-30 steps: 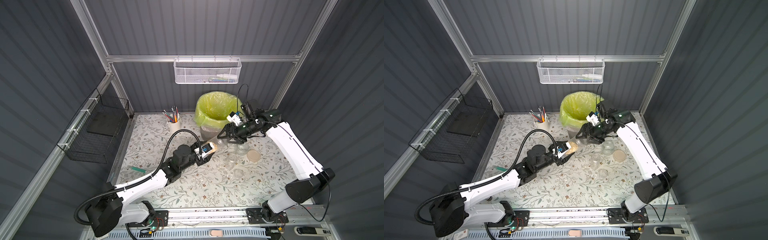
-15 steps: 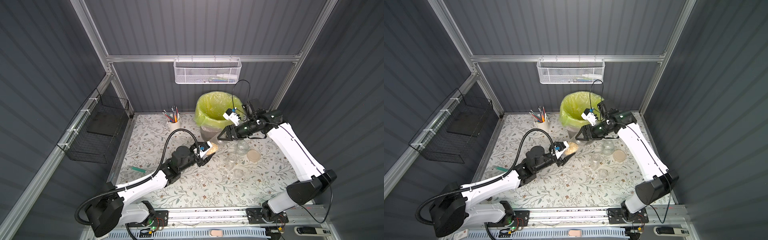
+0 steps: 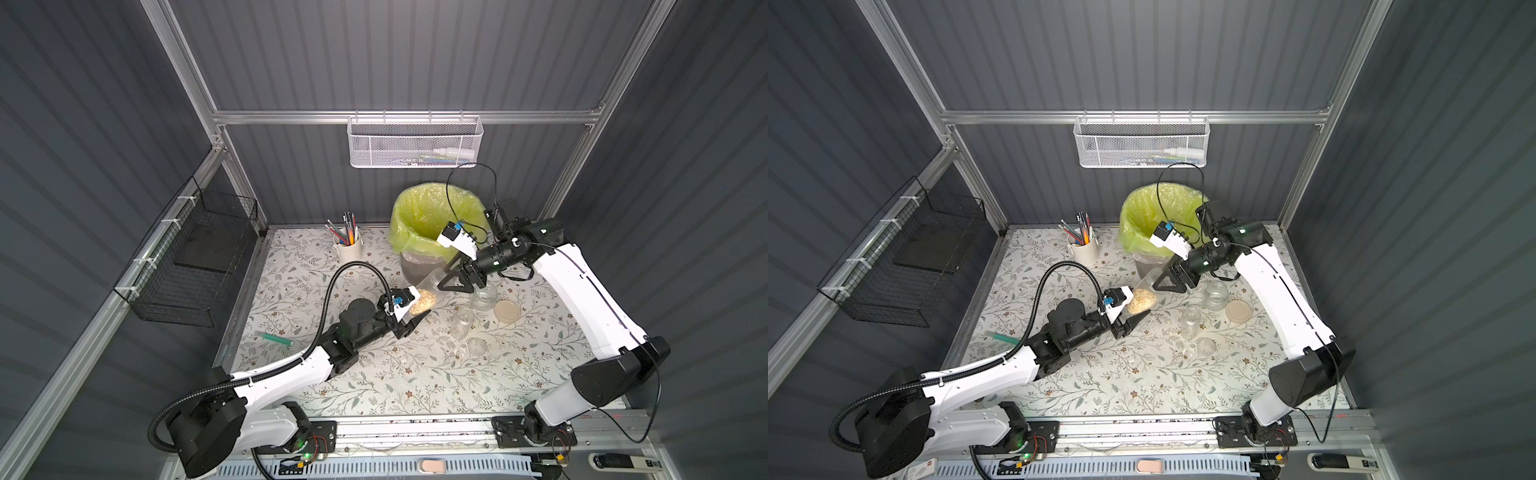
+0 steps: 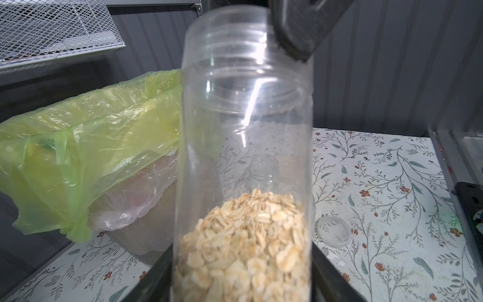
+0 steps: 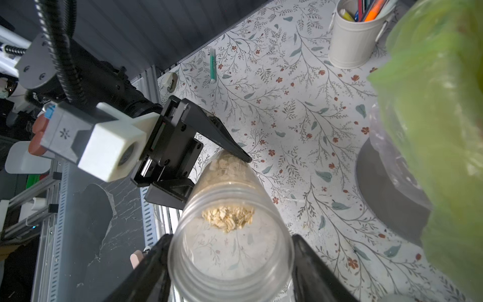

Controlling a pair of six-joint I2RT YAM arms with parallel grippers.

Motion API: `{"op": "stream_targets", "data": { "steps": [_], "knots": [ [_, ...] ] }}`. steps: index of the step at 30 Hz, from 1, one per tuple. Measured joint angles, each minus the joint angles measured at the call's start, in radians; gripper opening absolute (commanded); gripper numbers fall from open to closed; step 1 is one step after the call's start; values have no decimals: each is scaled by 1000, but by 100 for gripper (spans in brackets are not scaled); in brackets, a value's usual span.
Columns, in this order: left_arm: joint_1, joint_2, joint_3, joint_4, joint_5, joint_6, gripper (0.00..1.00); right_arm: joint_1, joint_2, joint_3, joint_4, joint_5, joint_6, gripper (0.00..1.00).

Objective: Empty expired oatmeal from jars
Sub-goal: Unscrew the lid from the jar.

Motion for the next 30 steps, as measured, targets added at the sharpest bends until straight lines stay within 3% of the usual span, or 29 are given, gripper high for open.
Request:
{"op": "stream_targets", "data": {
  "steps": [15, 30],
  "knots": [
    [11, -18, -11, 30, 34, 2, 1, -5, 48, 101, -108, -31, -188, 20],
    [21, -35, -11, 26, 52, 2, 1, -4, 87, 165, -164, -46, -259, 35]
  ]
}}
